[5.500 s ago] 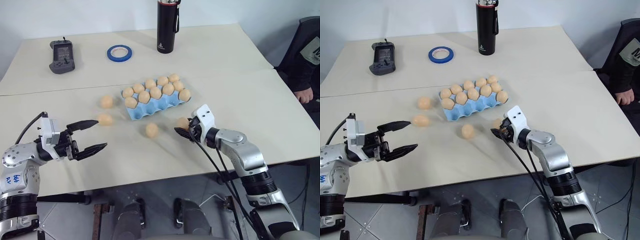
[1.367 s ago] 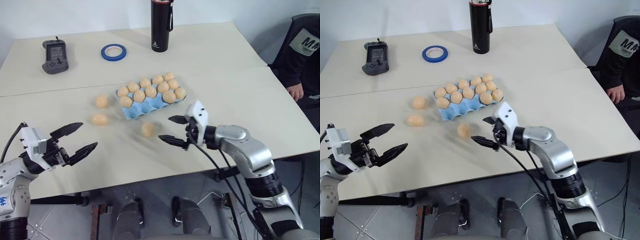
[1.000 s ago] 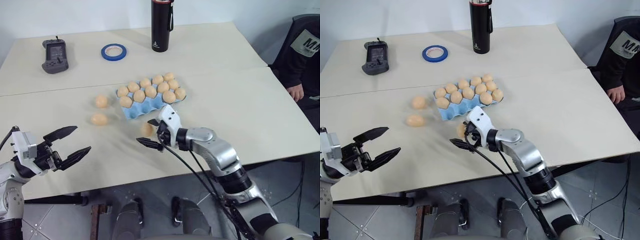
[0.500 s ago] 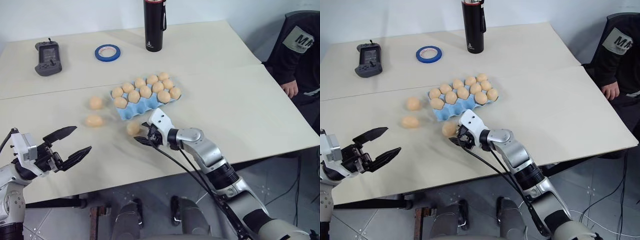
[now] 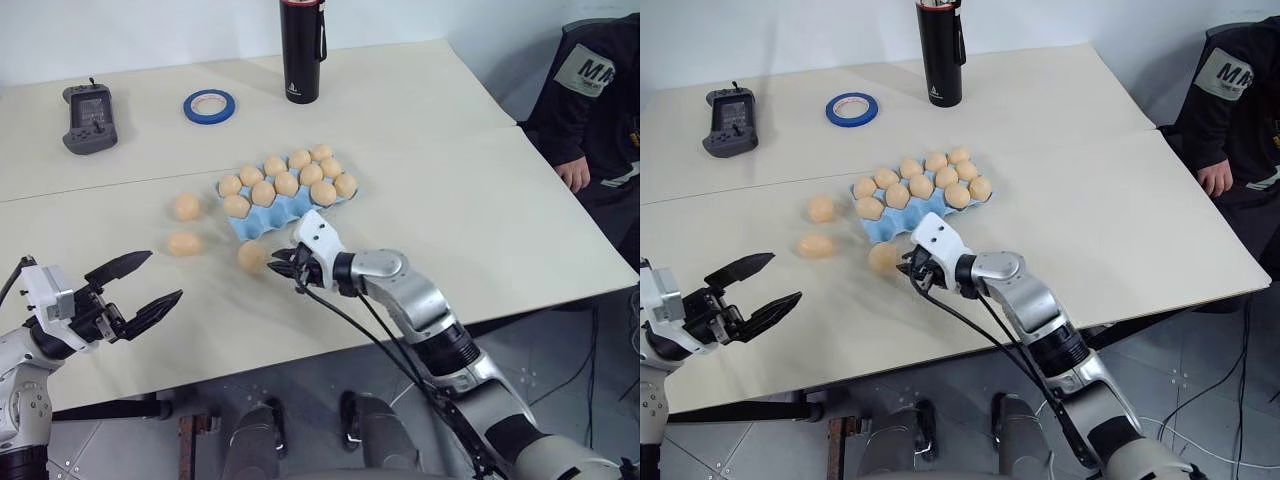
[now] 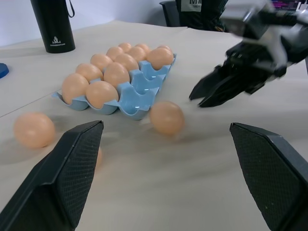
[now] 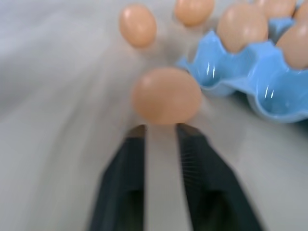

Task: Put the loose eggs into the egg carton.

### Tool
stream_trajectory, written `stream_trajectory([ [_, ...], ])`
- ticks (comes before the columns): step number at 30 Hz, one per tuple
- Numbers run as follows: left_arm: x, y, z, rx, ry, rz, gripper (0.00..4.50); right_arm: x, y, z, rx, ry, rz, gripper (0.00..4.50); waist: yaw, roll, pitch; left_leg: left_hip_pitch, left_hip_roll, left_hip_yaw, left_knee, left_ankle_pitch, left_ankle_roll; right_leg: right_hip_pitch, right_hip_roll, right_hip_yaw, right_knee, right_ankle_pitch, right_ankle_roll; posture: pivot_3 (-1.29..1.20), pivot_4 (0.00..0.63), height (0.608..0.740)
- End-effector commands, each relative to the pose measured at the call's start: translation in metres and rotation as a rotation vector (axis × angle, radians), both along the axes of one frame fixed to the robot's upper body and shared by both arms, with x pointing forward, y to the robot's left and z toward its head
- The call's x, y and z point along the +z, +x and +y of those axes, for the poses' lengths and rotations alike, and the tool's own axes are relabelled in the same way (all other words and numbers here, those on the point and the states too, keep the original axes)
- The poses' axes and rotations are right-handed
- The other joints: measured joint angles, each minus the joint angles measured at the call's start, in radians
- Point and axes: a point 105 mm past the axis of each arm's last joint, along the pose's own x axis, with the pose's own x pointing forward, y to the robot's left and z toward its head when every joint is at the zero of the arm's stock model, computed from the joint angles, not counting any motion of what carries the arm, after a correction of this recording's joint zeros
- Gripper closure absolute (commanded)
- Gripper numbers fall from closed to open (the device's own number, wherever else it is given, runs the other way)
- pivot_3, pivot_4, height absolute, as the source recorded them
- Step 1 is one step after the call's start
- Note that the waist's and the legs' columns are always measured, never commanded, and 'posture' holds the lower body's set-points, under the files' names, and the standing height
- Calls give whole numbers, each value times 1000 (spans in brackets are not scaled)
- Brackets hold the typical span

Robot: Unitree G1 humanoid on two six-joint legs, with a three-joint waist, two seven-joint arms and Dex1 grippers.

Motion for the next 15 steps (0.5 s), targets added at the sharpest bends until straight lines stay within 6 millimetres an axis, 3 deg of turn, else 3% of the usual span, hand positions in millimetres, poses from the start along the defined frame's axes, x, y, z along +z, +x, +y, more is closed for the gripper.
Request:
stream_trajectory([
  [1,11,-6,2,10,4,-60,0,23,-12,7,36,52,-29,2031,0,0,0,1,0,0,0,0,0,0,0,0,0,0,0,0,150,740],
  [7,10,-8,5,26,2,-59,0,13,-11,18,3,33,-4,23,0,-1,-1,1,1,1,0,0,0,0,1,1,0,1,-1,0,150,740],
  [15,8,-7,-5,30,-5,-65,0,14,-6,9,-6,43,6,23,0,-2,-1,1,1,1,-1,-1,0,-1,1,3,-1,1,-1,0,150,740],
])
